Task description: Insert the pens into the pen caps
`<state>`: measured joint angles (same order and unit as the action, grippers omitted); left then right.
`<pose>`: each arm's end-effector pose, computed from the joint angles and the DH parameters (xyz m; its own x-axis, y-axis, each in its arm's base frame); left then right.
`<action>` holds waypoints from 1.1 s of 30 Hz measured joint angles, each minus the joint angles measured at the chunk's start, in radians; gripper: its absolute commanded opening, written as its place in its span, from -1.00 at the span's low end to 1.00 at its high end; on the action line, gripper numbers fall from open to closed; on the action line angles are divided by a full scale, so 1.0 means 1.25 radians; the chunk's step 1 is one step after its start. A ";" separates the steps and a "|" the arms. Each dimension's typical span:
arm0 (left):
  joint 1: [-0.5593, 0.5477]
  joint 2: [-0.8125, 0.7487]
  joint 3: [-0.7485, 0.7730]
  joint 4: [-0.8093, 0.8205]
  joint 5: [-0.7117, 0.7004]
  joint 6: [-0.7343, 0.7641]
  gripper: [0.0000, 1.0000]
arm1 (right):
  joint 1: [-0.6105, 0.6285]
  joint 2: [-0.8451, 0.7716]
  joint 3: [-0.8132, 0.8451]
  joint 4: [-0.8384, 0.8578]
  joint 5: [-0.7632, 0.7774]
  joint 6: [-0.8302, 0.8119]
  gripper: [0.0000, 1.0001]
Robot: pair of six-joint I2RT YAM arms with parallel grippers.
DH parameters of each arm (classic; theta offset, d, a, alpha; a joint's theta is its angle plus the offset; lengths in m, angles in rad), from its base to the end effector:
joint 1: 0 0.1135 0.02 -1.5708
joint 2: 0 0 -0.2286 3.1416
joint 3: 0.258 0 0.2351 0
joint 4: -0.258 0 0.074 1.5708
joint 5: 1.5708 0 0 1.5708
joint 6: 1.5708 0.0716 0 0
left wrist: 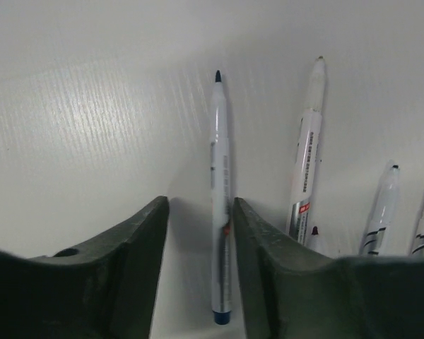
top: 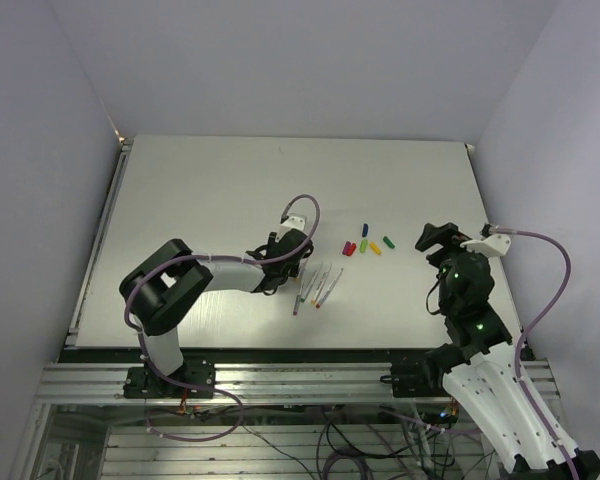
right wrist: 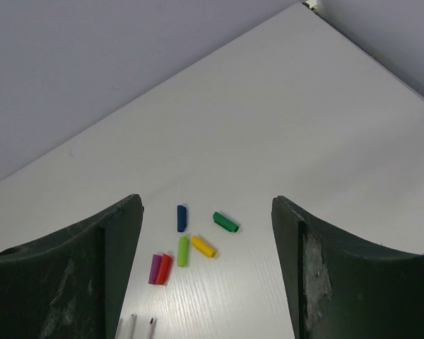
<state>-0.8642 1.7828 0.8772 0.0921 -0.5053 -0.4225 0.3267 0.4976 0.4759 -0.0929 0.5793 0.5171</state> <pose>0.2533 -0.2433 0.0958 -0.6147 0.1675 -0.7708 0.2166 0.9755 0.0392 0.1837 0.0209 0.2623 0.0277 0.4462 -0.8945 0.2678 0.8588 0.4367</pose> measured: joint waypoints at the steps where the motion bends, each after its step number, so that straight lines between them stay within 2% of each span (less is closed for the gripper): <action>1: -0.002 0.000 0.000 -0.004 -0.006 -0.003 -0.12 | 0.000 -0.002 0.000 -0.002 -0.001 0.001 0.46; 7: -0.005 0.003 0.007 -0.019 -0.022 -0.012 -0.31 | 0.000 -0.011 0.000 -0.013 -0.004 0.006 0.46; 11: -0.006 0.003 0.007 -0.025 -0.026 -0.023 -0.78 | 0.000 -0.008 0.001 -0.027 -0.006 0.009 0.45; 12: -0.006 0.003 0.007 -0.026 -0.027 -0.026 -0.83 | 0.000 -0.005 0.001 -0.028 -0.006 0.009 0.45; 23: -0.007 0.003 0.007 -0.031 -0.031 -0.040 -0.86 | 0.000 0.063 0.020 -0.032 -0.009 0.012 0.37; 33: -0.007 -0.014 0.005 -0.072 -0.032 -0.036 -0.87 | 0.000 0.262 0.096 -0.026 0.003 0.016 0.33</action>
<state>-0.8726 1.7657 0.8833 0.0017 -0.5457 -0.4675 0.3267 0.8249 0.5964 -0.1253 0.5831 0.5377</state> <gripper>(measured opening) 0.102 0.671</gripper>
